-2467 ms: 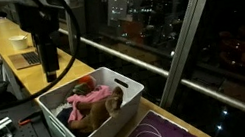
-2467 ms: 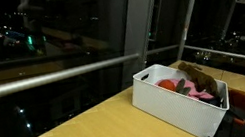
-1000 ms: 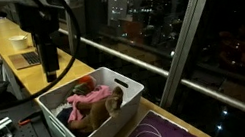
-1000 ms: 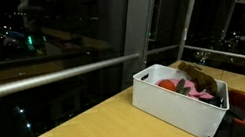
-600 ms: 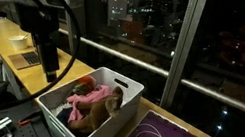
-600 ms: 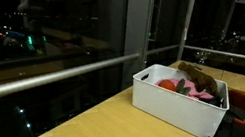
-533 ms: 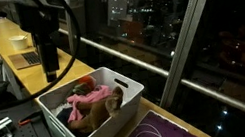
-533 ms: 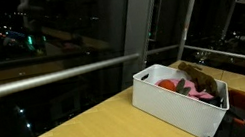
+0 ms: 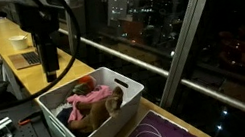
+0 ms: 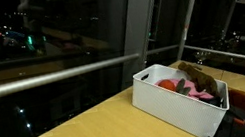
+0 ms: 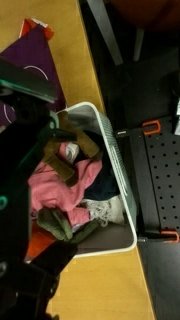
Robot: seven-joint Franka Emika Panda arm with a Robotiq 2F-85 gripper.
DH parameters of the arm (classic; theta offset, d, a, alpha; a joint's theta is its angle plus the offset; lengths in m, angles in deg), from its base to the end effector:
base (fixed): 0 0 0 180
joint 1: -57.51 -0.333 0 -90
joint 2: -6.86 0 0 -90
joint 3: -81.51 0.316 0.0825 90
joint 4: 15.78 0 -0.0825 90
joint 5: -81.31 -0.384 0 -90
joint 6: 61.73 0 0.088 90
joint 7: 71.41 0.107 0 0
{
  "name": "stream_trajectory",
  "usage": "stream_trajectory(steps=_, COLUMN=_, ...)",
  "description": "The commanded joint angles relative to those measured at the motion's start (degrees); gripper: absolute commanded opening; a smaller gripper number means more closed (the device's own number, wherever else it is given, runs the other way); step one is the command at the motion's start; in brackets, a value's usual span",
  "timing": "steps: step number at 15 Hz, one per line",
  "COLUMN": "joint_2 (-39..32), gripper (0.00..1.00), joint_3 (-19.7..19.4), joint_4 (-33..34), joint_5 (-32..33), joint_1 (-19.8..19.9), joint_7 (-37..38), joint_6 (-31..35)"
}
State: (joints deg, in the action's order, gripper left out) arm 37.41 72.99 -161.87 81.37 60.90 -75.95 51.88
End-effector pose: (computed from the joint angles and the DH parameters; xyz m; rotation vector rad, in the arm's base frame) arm 0.3692 -0.0786 0.4439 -3.0581 0.1628 0.0433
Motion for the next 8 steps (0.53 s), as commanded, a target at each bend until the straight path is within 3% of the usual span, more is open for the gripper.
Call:
stream_trajectory(steps=1, joint_2=-0.07, gripper=1.00, joint_3=0.69, joint_4=0.09, joint_5=-0.39, joint_1=0.77, joint_7=-0.34, joint_6=-0.11)
stream_trajectory(steps=8, joint_2=-1.66, gripper=1.00, joint_3=1.67, joint_4=1.82, joint_5=-0.49, joint_1=-0.02, joint_7=-0.14, joint_6=-0.50)
